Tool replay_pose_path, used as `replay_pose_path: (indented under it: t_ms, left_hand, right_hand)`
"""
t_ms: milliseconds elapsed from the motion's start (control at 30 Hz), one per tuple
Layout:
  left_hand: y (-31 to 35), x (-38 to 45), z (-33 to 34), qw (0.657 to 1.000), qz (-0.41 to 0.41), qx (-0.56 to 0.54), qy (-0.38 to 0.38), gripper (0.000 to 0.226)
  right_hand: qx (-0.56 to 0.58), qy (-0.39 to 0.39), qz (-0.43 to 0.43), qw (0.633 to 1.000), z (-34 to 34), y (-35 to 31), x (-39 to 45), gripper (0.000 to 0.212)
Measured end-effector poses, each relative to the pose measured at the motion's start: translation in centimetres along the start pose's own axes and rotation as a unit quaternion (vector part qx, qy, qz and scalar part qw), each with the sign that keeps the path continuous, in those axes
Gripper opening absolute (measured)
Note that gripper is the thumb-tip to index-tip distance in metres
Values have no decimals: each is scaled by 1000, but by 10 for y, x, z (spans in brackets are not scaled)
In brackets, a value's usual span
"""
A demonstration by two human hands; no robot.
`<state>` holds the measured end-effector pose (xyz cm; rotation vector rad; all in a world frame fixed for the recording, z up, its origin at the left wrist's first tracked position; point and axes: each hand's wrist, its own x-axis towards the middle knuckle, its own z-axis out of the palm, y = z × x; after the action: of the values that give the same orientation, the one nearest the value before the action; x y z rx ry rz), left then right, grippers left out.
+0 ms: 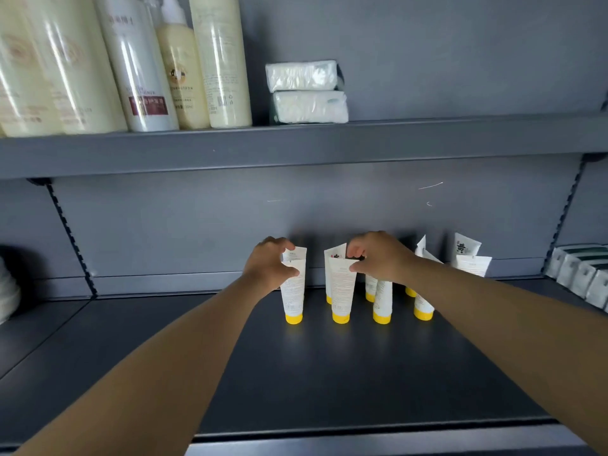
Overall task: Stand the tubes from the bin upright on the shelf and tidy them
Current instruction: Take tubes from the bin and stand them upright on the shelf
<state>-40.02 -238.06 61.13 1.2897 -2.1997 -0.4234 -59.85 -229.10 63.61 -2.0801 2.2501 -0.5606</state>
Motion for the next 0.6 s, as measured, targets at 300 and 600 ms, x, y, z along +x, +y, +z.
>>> replay_pose_path:
  t_ms: [300, 600]
  left_hand:
    - [55, -98, -23, 999, -33, 40, -16, 49]
    - [79, -261, 26, 995, -44, 15, -93, 48]
  right_hand:
    - [-19, -32, -46, 998, -32, -11, -103, 29]
    - [-28, -112, 5, 993, -18, 3, -267, 31]
